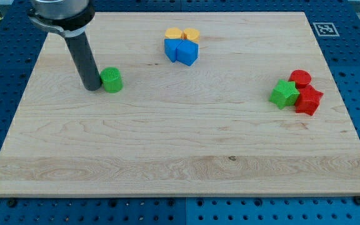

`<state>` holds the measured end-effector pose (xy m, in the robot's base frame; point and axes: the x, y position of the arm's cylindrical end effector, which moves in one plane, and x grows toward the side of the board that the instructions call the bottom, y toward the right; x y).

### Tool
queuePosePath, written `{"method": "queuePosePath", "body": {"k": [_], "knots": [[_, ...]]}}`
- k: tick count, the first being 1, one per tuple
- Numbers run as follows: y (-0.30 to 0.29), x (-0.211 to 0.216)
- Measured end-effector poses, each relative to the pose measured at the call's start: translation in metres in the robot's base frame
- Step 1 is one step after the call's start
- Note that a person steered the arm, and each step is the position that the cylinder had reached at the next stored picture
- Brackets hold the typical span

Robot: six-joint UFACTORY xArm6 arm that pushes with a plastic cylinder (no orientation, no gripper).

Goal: Push the green circle to the center

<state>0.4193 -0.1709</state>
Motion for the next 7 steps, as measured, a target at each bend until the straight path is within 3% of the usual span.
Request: {"method": "queuePosePath", "body": {"k": [4, 7], "knots": [[0.062, 0.0], [0.067, -0.025]]}}
